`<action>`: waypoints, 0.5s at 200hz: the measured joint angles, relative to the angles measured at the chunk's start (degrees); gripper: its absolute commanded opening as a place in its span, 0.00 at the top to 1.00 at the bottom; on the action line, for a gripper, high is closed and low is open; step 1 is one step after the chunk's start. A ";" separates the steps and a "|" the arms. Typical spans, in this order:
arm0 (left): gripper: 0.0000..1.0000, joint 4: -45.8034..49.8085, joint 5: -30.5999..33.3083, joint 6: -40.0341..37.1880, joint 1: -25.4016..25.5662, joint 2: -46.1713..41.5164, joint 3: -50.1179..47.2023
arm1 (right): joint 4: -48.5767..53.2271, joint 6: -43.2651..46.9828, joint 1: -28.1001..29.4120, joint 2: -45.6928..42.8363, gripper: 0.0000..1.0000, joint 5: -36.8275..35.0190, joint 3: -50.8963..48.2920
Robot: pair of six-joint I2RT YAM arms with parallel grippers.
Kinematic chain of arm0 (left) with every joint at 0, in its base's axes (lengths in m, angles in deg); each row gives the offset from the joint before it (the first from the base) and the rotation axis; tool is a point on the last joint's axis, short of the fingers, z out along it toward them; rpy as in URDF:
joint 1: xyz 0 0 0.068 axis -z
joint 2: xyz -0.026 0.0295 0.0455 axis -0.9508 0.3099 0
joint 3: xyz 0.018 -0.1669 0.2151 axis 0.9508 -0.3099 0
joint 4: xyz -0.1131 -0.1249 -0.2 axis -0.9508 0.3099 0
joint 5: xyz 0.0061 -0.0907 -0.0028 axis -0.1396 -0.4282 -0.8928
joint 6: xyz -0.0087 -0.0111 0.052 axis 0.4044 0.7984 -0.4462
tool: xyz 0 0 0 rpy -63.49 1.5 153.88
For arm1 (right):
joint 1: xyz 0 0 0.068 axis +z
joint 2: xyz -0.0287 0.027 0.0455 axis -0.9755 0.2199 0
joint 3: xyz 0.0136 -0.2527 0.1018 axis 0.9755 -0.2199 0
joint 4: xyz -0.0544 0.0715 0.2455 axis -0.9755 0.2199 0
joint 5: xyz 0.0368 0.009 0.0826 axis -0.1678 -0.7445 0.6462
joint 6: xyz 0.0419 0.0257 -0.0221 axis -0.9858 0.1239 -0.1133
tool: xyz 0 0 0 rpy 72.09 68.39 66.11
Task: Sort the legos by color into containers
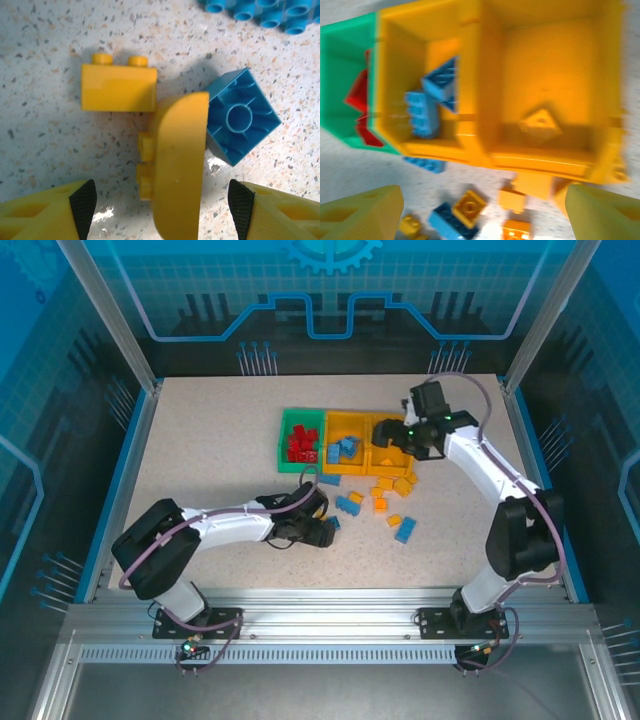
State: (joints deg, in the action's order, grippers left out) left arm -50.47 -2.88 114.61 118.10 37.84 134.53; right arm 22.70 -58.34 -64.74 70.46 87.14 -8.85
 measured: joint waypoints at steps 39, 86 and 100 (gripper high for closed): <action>0.59 -0.37 0.33 -1.90 -0.02 2.73 1.77 | 0.26 0.70 -8.41 -2.43 0.15 -1.70 -6.16; 0.72 -0.28 0.74 -2.45 0.00 3.19 2.10 | 0.59 1.42 -11.61 -4.96 0.14 -1.88 -8.15; 0.74 -0.07 0.76 -2.43 -0.02 2.86 2.08 | 0.61 1.60 -11.61 -5.46 0.14 -1.86 -8.41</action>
State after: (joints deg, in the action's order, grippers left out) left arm -50.54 -2.12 112.18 118.08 40.71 136.60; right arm 23.32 -56.74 -76.35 65.00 85.28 -17.26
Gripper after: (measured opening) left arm 0.281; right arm 0.856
